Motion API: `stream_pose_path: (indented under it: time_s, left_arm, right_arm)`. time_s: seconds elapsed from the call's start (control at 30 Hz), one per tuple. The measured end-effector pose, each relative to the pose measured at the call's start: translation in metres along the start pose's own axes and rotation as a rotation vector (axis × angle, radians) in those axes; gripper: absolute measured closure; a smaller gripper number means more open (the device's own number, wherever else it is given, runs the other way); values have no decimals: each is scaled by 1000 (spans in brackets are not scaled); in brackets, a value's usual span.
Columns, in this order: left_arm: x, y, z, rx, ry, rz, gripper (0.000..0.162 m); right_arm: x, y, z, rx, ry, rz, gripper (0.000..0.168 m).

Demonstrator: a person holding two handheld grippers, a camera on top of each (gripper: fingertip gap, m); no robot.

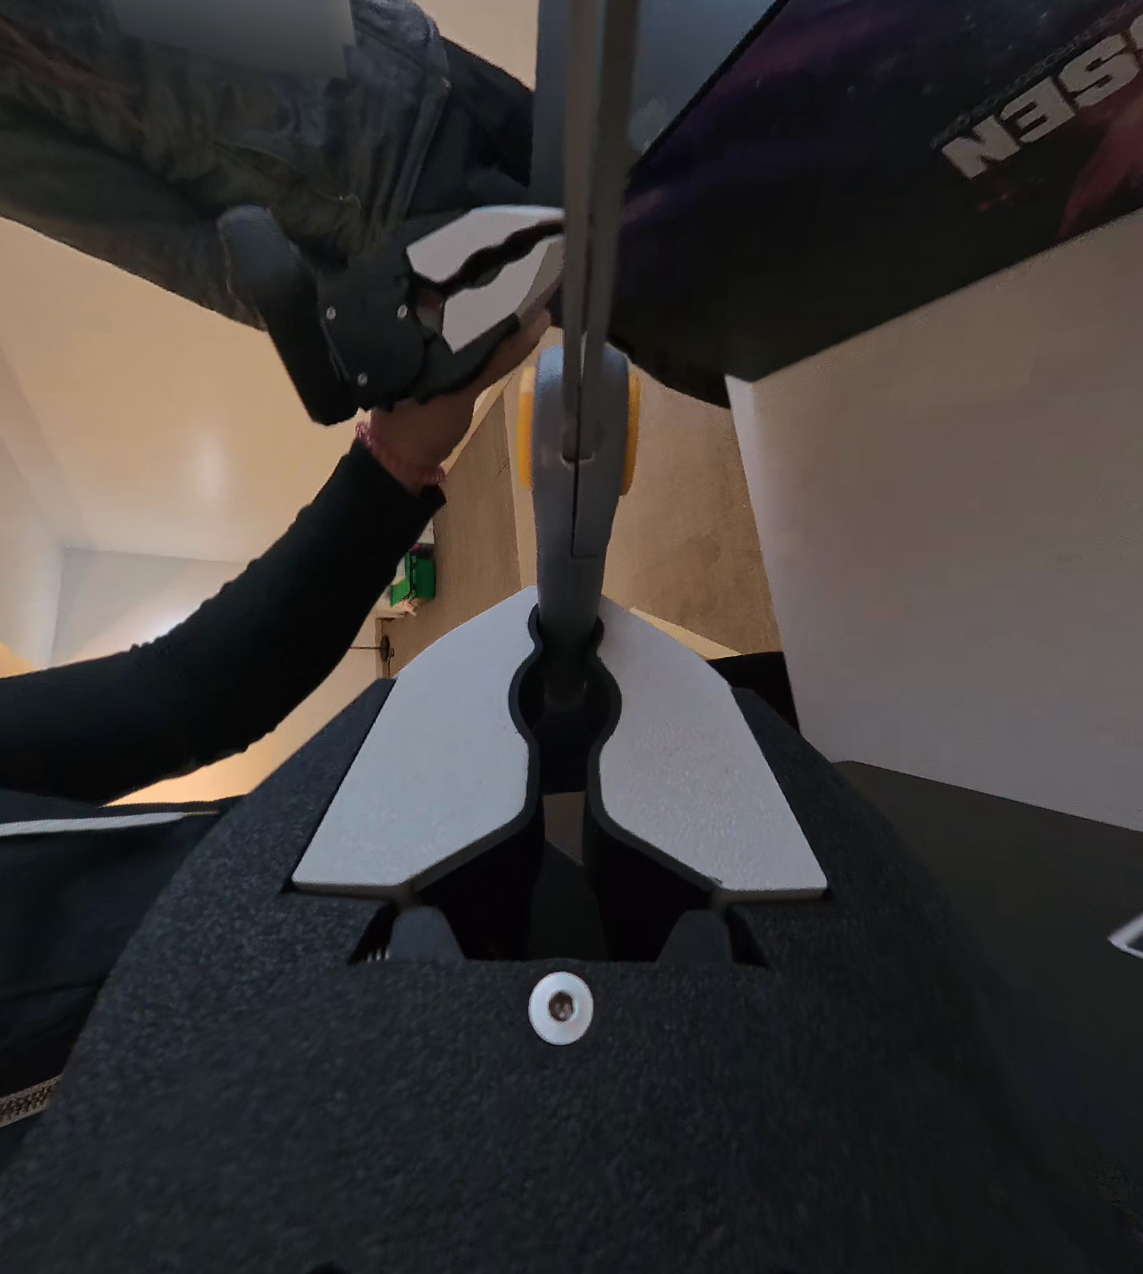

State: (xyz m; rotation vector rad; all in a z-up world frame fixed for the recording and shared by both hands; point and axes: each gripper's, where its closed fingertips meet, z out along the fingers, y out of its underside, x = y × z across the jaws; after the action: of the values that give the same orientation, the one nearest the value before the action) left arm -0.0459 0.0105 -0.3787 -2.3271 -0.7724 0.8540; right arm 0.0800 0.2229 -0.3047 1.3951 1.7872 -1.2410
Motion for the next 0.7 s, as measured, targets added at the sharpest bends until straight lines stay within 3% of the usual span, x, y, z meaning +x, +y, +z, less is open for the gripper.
stream_pose_path:
  time_s: [0.33,0.7]
  left_arm:
    - [-101,28,32,-1,-18,20,162]
    - [-211,35,89,32,3,-30,162]
  right_arm:
    - [-30,-8,86,-128,-65,-5,162]
    - [-46,-24,180,-251,-72,2,162]
